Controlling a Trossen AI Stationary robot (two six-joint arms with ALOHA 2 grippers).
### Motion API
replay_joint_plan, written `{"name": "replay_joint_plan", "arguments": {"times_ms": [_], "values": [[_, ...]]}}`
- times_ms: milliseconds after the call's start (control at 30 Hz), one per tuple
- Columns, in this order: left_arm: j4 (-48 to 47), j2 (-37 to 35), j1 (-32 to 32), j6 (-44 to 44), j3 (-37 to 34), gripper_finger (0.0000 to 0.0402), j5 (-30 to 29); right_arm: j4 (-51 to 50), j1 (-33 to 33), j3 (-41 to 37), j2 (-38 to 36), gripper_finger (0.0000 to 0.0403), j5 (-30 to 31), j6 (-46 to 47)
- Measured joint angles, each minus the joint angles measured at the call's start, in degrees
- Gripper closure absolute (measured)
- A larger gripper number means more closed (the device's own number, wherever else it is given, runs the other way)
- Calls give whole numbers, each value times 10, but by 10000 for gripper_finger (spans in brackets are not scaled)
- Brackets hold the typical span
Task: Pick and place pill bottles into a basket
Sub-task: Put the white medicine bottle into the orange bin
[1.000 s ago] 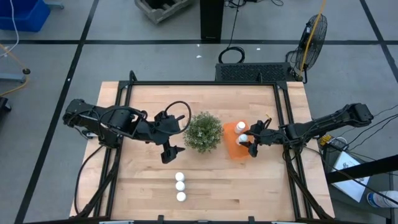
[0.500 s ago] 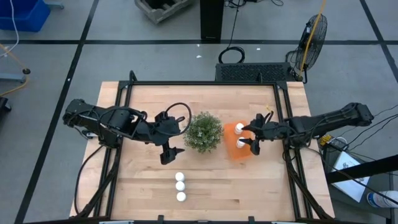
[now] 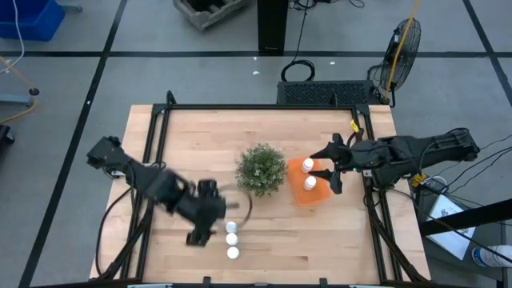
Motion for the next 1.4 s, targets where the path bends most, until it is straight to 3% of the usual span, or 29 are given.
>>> {"name": "replay_joint_plan", "arguments": {"times_ms": [233, 400, 533, 733, 1000, 1233, 1400], "values": [[-2, 87, -84, 1, 0, 9, -112, -2, 0, 24, 4, 149, -47, 1], [127, 110, -103, -9, -27, 9, -179, -4, 0, 24, 4, 149, -78, 12], [250, 88, -117, 33, -113, 9, -186, -4, 0, 24, 4, 149, -90, 14], [386, 20, -104, -12, -261, 9, -191, -4, 0, 24, 4, 149, -105, 16], [596, -85, -122, -73, -487, 9, -271, -4, 0, 24, 4, 149, -105, 22], [633, -114, -127, -113, -599, 9, -280, -4, 0, 24, 4, 149, -103, 24], [777, -114, -143, -94, -689, 9, -282, -3, 0, 24, 4, 149, -85, 19]]}}
